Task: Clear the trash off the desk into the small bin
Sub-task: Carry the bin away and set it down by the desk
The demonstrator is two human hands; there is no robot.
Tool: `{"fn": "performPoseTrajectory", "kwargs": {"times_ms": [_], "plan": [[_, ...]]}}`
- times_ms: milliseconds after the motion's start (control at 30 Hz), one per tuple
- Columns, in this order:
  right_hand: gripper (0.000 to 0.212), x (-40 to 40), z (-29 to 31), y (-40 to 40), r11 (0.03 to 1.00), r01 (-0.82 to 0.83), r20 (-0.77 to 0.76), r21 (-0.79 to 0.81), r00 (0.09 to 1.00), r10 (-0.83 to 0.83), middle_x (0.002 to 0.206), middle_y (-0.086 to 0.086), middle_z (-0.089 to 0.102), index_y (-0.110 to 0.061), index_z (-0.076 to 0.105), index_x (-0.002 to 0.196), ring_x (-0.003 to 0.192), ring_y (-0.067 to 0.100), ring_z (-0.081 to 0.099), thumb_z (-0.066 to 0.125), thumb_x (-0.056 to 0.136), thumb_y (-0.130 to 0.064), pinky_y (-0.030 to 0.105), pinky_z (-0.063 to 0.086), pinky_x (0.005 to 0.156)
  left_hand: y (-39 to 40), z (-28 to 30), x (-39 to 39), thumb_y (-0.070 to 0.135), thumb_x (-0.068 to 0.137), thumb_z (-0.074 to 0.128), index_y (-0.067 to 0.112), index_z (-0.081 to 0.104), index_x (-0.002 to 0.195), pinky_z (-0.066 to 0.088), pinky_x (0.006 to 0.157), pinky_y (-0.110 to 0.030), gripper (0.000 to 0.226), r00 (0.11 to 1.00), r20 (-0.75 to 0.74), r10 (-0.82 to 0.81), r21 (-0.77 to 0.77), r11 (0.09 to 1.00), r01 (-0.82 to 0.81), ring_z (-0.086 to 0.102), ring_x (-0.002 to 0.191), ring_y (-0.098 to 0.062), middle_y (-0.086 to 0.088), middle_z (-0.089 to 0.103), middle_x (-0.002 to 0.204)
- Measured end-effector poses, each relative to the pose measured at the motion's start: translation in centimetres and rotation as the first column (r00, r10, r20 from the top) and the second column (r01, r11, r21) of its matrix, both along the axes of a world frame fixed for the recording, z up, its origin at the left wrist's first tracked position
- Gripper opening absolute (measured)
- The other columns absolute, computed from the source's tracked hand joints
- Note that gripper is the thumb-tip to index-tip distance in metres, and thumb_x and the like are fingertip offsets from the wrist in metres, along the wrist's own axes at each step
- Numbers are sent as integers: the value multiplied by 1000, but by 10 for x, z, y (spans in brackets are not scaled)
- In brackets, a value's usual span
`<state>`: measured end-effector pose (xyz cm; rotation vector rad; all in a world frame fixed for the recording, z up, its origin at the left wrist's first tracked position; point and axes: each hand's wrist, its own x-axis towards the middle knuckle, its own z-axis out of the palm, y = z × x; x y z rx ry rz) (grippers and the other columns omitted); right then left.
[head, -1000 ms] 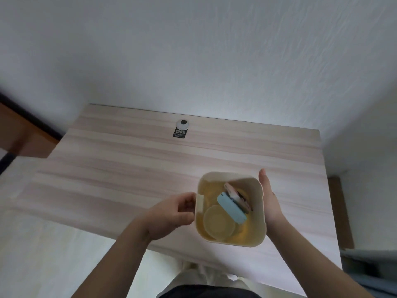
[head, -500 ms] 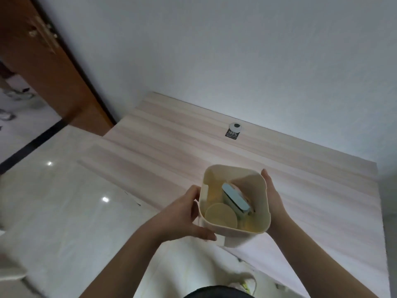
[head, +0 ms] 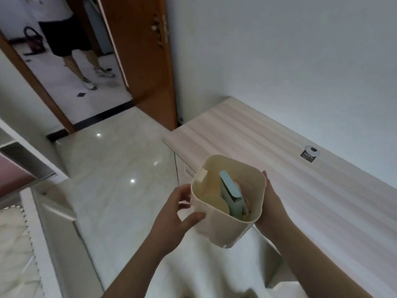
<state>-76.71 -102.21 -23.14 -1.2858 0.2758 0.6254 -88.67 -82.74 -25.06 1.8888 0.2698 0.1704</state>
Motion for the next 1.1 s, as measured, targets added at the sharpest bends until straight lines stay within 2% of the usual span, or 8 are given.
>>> {"fn": "performPoseTrajectory", "kwargs": {"times_ms": [133,233,367,633,700,833,967,1100], "plan": [[59,-14,11,49,990,-133,120,52,985,126,119,2,69,-16,61,121,115,20,62,25,97,-55,36,43,99,29,5,-22,31,89,65,50,41,123,49,84,-14,46,966,97,240,-103,968,-230,61,108,0,18,62,121],[59,-20,16,81,959,-260,144,111,959,244,119,3,69,-13,57,126,113,19,63,21,99,-51,30,51,86,42,13,-33,41,92,48,55,37,126,45,78,-7,38,916,125,382,-130,921,-367,59,110,8,23,60,126],[63,-24,16,117,916,-374,166,143,922,350,129,5,63,-15,51,134,122,20,56,13,99,-51,41,37,108,61,21,-40,38,101,38,57,35,134,39,82,-1,38,851,168,497,-81,868,-491,48,114,18,42,49,126],[56,7,-5,159,896,-415,170,159,905,390,117,1,70,-23,64,116,114,14,62,20,97,-52,39,39,106,103,11,4,21,104,32,57,29,135,30,79,5,47,775,104,623,86,771,-631,49,102,13,18,41,116],[57,26,-10,165,896,-422,151,140,903,402,115,3,71,-20,63,119,111,16,64,22,97,-53,41,41,104,108,7,25,20,104,32,51,34,139,35,82,-2,47,780,83,620,63,778,-625,49,102,18,19,48,116],[53,67,-11,176,887,-449,159,106,889,430,110,-6,73,-26,59,123,104,7,66,20,99,-52,34,46,96,118,3,70,38,102,36,49,39,132,46,95,-34,33,763,17,646,-140,757,-638,61,110,-3,17,64,121],[46,106,-7,196,883,-458,195,101,880,434,103,-16,73,-30,56,123,98,0,66,19,101,-45,16,53,73,132,14,106,48,99,36,47,47,127,45,102,-37,30,763,25,645,-176,755,-632,57,114,3,31,60,120],[42,132,-6,219,861,-504,227,63,848,479,112,-22,68,-47,55,121,109,0,61,20,99,-51,31,45,97,159,13,127,43,102,39,50,48,133,41,106,-38,33,755,-11,656,-134,747,-651,52,119,6,24,55,132]]}}
